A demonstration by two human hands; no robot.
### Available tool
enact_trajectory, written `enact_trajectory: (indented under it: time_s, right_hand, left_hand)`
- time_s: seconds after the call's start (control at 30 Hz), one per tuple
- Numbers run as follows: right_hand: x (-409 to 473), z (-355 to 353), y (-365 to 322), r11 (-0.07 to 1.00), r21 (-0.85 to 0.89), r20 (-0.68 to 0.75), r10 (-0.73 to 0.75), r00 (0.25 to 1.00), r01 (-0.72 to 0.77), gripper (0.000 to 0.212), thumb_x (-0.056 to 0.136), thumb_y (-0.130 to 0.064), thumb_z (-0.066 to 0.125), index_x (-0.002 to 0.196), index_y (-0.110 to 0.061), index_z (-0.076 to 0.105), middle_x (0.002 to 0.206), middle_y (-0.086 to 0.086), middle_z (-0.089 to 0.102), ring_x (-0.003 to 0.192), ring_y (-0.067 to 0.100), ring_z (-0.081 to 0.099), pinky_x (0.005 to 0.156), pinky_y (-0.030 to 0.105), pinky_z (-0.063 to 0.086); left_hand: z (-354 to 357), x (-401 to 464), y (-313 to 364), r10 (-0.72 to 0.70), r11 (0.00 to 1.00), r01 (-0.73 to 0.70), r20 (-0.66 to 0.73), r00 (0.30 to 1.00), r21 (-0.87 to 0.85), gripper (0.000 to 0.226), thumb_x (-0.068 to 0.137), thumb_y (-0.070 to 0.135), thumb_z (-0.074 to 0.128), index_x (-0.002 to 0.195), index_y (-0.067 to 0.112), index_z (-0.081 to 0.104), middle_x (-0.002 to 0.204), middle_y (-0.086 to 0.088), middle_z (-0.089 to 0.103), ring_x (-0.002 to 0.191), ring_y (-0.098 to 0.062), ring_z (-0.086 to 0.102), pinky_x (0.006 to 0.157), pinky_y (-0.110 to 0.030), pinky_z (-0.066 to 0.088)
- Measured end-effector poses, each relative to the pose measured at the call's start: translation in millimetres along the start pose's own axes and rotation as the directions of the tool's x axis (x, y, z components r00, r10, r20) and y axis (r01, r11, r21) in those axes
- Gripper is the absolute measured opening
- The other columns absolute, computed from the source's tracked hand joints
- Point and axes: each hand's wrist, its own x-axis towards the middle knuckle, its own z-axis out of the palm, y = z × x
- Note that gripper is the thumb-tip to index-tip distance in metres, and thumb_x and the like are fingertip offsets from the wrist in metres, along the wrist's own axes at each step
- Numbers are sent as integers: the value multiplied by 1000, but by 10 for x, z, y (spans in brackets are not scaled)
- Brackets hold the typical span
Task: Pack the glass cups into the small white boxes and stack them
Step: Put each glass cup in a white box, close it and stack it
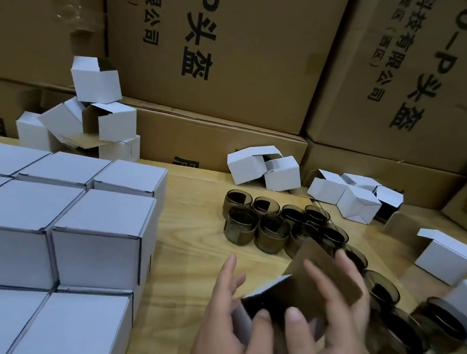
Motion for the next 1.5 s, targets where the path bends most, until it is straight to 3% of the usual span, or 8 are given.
enact_trajectory:
  time_s: [0.17, 0.3, 0.53, 0.7, 0.8, 1.0, 1.23, 1.5]
  right_hand:
    - [48, -4, 81, 980, 65, 173, 174, 969, -188, 65, 69, -59, 58, 131, -71, 43, 141, -49, 19, 133, -22, 31, 101, 9, 34]
    - [17, -87, 163, 899, 339, 332, 162, 929, -278, 65, 78, -32, 58, 139, -53, 50, 150, -25, 40, 141, 7, 44, 115, 48, 41]
    - [-4, -230, 56, 765, 470, 319, 319, 892, -441, 64, 76, -12, 43, 129, -41, 63, 125, -16, 68, 117, 9, 65, 93, 29, 56]
    - [-176, -436, -158, 942, 98, 54, 318, 947, -322, 43, 87, -43, 48, 127, -54, 56, 129, -37, 56, 124, -14, 50, 95, 19, 46]
    - [-367, -806, -215, 950, -295, -113, 72, 991, -103, 44, 80, -45, 54, 122, -57, 57, 137, -31, 54, 128, -6, 49, 84, 14, 49]
    - [-606, -1589, -22, 815, -497, -400, 91, 912, -299, 52, 66, -49, 62, 116, -53, 49, 134, -15, 54, 131, 23, 50, 102, 63, 43]
    - [-680, -1706, 108, 566, -479, -334, 590, 735, -671, 37, 75, -47, 82, 100, -39, 57, 124, -2, 55, 117, 21, 55, 102, 48, 47]
    - [-769, -1675, 96, 588, -550, -264, 552, 791, -594, 30, 78, -45, 81, 90, -40, 53, 103, -16, 59, 79, -6, 59, 56, 9, 40]
  left_hand:
    - [-3, 22, -24, -35, 999, 35, 48, 998, -4, 85, 76, 24, 69, 120, 88, 34, 125, 46, 57, 120, -38, 60, 100, -52, 54]
    - [-31, 31, -87, -10, 998, 21, 157, 988, -67, 93, 88, -7, 56, 129, 76, 43, 136, 35, 58, 129, -6, 58, 82, -14, 52]
    - [-51, 70, -107, 16, 997, 9, 352, 936, -70, 75, 67, 15, 48, 116, 71, 55, 107, 19, 71, 96, -2, 69, 82, -35, 51]
    - [2, 63, -169, -34, 991, 66, 247, 968, -120, 49, 76, 33, 56, 111, 67, 55, 100, 17, 69, 93, -7, 70, 88, -47, 55]
    - [17, 66, -151, -47, 987, 80, 225, 973, -140, 44, 77, 39, 56, 106, 72, 51, 97, 23, 66, 90, -2, 69, 84, -41, 52]
    - [-21, 12, -58, -26, 994, 50, 236, 971, -96, 46, 77, 43, 54, 104, 76, 35, 106, 7, 63, 83, 2, 65, 75, -35, 46]
    - [-29, -17, -23, 10, 996, 8, 190, 982, -91, 35, 77, 43, 56, 89, 64, 31, 106, 4, 55, 86, -1, 60, 69, -30, 44]
    - [-12, -5, -66, 141, 986, -126, 151, 978, -107, 49, 92, 24, 60, 90, 66, 34, 111, 13, 52, 105, -20, 59, 79, -33, 47]
